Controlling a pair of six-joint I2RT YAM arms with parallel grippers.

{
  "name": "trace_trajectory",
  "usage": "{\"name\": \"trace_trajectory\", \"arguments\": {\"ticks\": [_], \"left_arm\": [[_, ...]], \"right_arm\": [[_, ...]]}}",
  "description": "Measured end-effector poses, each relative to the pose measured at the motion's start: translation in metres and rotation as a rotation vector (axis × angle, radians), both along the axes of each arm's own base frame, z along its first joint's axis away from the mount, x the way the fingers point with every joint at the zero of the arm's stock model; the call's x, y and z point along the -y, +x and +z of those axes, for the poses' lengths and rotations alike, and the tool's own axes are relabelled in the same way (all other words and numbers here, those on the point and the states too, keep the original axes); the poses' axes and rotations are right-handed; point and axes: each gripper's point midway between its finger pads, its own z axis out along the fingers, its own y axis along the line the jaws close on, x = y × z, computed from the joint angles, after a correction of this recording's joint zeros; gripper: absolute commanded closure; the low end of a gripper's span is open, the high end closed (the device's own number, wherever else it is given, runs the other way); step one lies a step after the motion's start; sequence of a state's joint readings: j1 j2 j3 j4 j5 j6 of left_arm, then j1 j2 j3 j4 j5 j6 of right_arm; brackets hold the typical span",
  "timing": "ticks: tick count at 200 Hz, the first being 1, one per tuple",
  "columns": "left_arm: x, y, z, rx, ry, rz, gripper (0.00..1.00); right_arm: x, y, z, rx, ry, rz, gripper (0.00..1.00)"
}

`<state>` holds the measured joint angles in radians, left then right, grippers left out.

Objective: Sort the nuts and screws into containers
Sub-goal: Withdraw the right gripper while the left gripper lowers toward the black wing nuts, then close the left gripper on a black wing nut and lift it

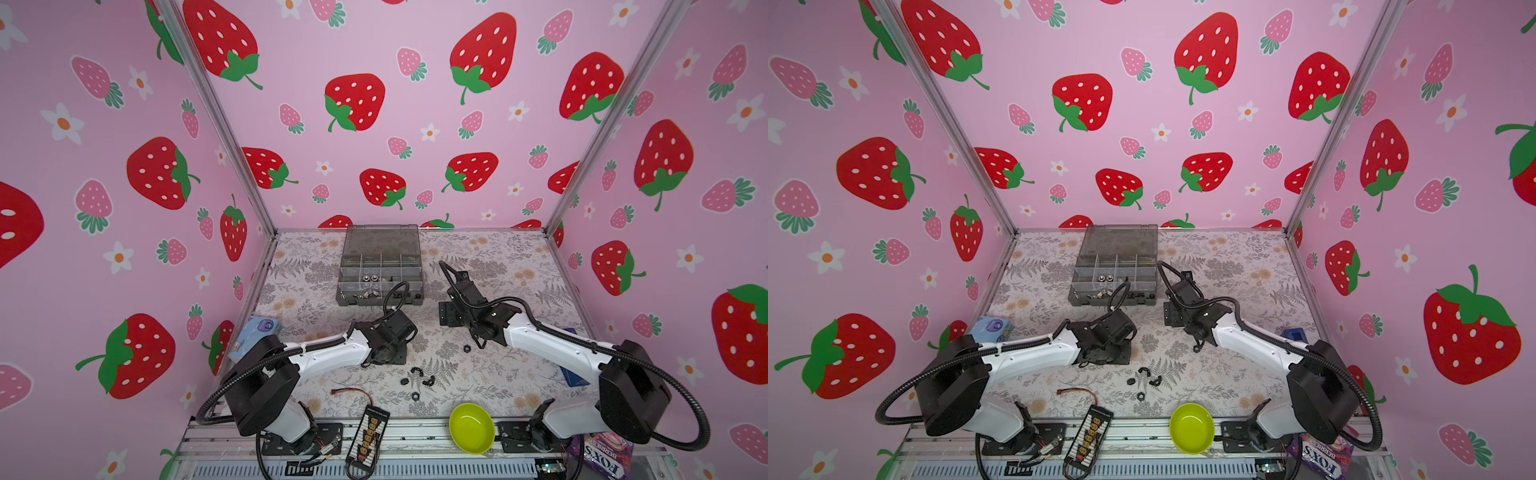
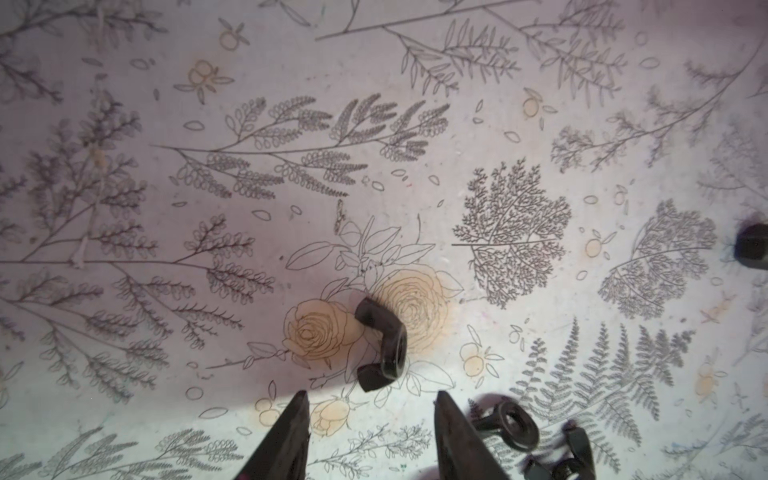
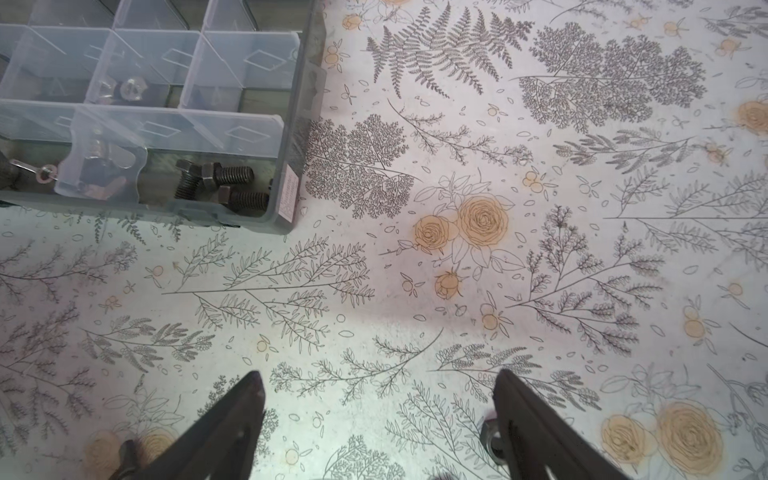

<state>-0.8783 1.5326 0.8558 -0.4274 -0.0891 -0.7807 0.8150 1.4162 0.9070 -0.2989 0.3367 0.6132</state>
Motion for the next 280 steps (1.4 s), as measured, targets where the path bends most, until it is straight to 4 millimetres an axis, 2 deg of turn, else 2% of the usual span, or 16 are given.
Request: {"name": "trace_trajectory", "arguments": {"ticks": [37,85,123,181,228,249,257,280], "left_arm": [[0.008,0.007,-0.004,-0.003,0.014,-0.015,0.64],[0.009,0.008,-0.015,-0.024,0.04,-0.022,0.7],[0.009,0.008,-0.024,-0.04,0.062,-0.021,0.73],[0.008,0.014,-0.024,-0.04,0.061,-0.008,0.77],[0.016,0.022,-0.018,-0.028,0.042,-0.003,0.93],[0.018,0.024,-0.017,-0.027,0.041,-0.005,0.93],[0.018,0.024,-0.017,-0.027,0.041,-0.005,1.0],[0.018,0.024,-0.017,-0.027,0.041,-0.004,1.0]], "right_arm": [[0.012,-0.013,-0.01,-0.032,-0.013,-0.013,0.11],[0.019,-0.03,-0.017,-0.067,-0.014,-0.011,0.11],[0.014,-0.042,-0.026,-0.095,-0.018,0.01,0.11],[0.003,-0.057,-0.029,-0.114,-0.018,0.054,0.12],[0.0,-0.064,-0.033,-0.128,-0.016,0.064,0.11],[0.003,-0.069,-0.041,-0.149,-0.024,0.065,0.11],[0.004,-0.071,-0.044,-0.156,-0.025,0.067,0.11],[0.002,-0.074,-0.045,-0.163,-0.02,0.075,0.11]]}}
